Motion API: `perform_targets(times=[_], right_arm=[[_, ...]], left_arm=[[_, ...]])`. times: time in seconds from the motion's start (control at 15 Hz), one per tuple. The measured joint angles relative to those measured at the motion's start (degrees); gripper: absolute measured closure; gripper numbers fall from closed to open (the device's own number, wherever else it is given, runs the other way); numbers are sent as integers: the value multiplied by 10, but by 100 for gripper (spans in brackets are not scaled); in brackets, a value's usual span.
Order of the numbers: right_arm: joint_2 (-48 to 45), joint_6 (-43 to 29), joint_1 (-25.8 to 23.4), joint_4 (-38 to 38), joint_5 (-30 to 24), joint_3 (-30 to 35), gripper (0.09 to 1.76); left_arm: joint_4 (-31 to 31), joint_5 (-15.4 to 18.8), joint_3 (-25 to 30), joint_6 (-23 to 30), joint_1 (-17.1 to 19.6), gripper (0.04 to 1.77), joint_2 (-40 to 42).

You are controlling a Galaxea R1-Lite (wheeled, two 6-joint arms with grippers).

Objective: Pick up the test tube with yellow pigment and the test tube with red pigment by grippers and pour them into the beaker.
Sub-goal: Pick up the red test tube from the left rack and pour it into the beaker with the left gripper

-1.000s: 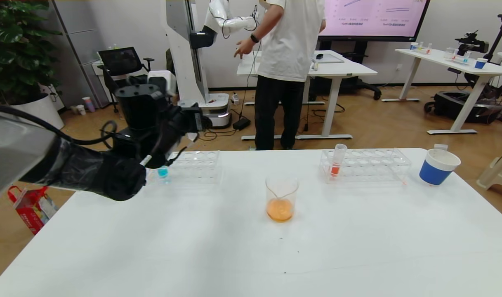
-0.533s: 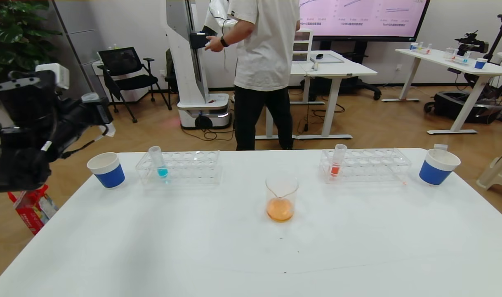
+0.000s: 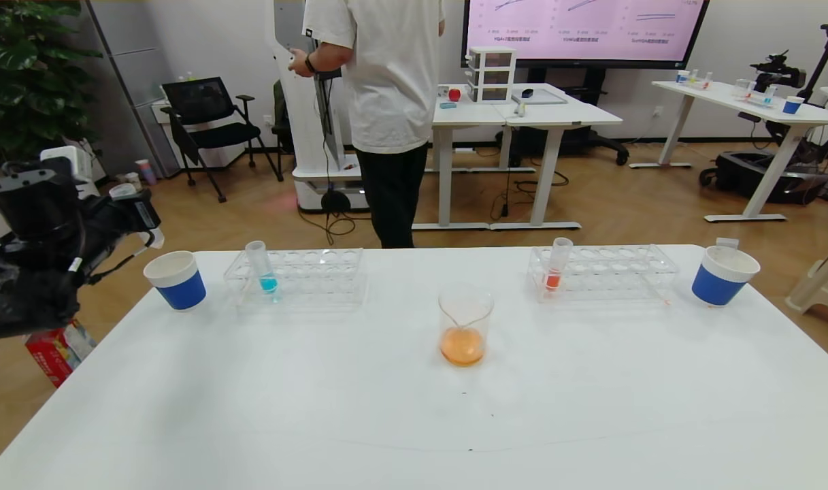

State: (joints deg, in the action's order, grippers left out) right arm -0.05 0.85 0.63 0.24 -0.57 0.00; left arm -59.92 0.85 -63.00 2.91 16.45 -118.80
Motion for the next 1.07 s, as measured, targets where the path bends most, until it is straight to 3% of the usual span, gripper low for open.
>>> perform_targets(times=[0.47, 0.87, 0.93, 1.0, 1.07], right_arm=[[0, 0, 0, 0, 0, 0, 12], [0, 0, 0, 0, 0, 0, 12], [0, 0, 0, 0, 0, 0, 12], [0, 0, 0, 0, 0, 0, 12], [0, 0, 0, 0, 0, 0, 12]], left_arm=[[-89, -14, -11, 0, -4, 128, -111], [-97, -15, -2, 0, -4, 128, -135], [-97, -15, 0, 0, -4, 125, -135], [-105, -15, 3, 0, -4, 105, -135], [-109, -15, 4, 0, -4, 73, -136]])
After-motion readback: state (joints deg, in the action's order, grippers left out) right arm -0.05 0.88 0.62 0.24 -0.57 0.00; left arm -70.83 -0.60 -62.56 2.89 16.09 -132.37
